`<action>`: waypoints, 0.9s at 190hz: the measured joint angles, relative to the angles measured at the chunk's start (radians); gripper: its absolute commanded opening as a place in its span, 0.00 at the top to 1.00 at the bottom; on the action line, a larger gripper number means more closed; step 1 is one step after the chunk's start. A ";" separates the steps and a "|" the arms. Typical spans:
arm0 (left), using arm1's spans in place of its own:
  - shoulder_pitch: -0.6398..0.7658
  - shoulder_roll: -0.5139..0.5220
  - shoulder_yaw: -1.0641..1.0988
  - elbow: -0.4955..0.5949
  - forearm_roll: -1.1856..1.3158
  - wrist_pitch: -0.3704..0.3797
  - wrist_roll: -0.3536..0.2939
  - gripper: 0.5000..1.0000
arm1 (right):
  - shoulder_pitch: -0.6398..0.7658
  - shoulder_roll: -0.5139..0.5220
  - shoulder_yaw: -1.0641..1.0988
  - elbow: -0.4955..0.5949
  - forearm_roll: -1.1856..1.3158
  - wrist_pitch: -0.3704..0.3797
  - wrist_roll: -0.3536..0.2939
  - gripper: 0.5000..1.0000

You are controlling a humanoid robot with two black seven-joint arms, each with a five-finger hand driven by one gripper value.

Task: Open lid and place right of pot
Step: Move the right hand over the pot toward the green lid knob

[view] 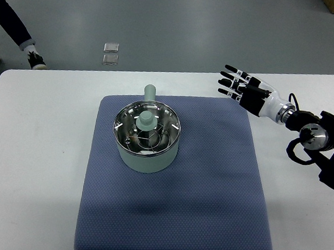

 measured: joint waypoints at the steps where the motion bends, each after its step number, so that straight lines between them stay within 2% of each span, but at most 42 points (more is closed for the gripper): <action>1: 0.000 0.000 0.000 0.000 0.000 0.000 0.000 0.00 | 0.000 0.001 0.000 0.000 0.000 0.000 0.000 0.13; 70: 0.002 0.000 -0.005 -0.003 0.000 0.000 0.002 0.00 | 0.042 -0.006 -0.002 0.005 -0.051 -0.001 0.004 0.14; 114: 0.002 0.000 -0.005 -0.006 0.000 -0.002 0.003 0.00 | 0.090 -0.012 0.001 0.029 -0.296 0.008 0.116 0.14; 171: 0.002 0.000 -0.006 -0.008 0.000 -0.012 0.004 0.00 | 0.200 -0.012 -0.006 0.096 -0.575 0.047 0.143 0.14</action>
